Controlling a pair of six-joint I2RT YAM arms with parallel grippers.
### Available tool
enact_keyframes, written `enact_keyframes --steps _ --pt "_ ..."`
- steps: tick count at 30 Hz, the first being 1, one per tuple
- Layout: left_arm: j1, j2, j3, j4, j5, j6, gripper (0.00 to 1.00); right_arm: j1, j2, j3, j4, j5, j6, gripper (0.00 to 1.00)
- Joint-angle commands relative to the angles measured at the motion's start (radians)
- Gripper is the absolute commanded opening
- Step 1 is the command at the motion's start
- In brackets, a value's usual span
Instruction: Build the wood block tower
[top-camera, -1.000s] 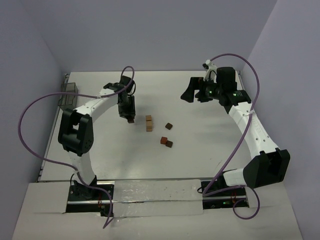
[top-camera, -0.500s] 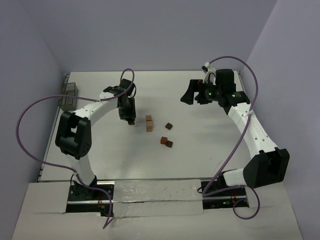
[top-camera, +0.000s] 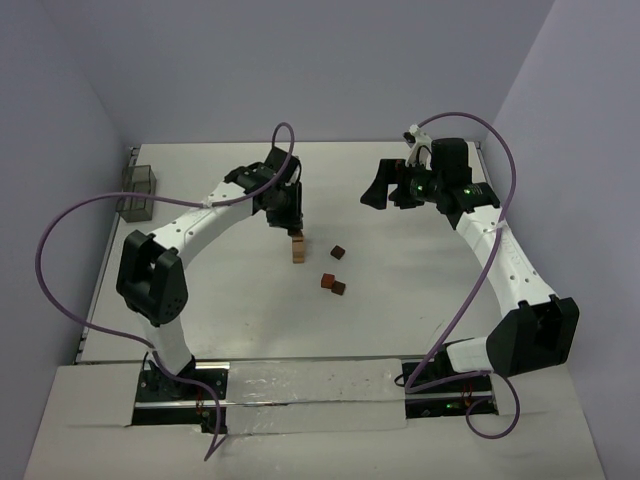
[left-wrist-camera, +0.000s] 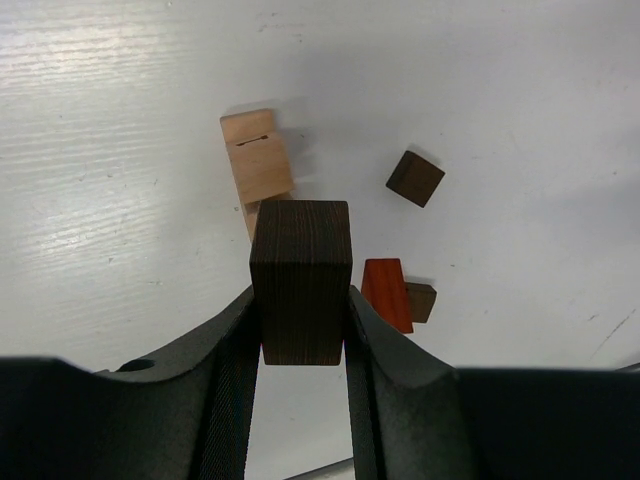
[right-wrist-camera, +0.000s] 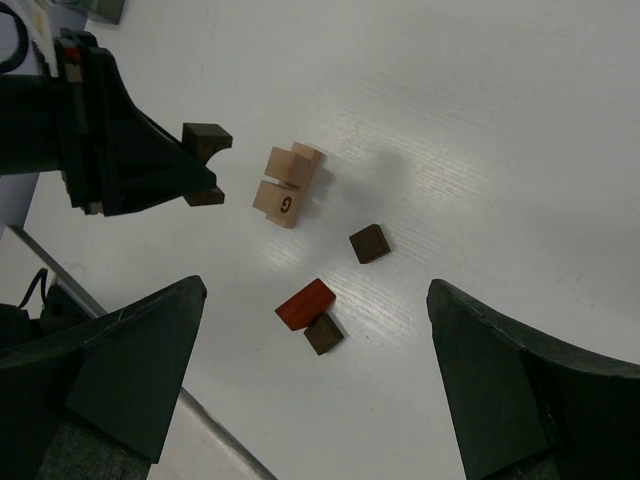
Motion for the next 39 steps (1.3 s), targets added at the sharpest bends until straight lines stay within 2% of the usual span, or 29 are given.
enact_keyframes --steps 1,15,39 --pt "0.002 0.051 0.025 0.001 0.021 -0.002 0.0 0.003 -0.021 0.017 0.012 -0.004 -0.014 1.0" --pt "-0.003 0.091 0.008 0.012 0.038 -0.008 0.0 0.003 -0.016 0.015 0.014 0.003 -0.012 1.0" --pt "-0.003 0.139 0.028 0.001 -0.015 -0.013 0.1 0.003 -0.008 0.029 0.003 -0.001 -0.008 1.0"
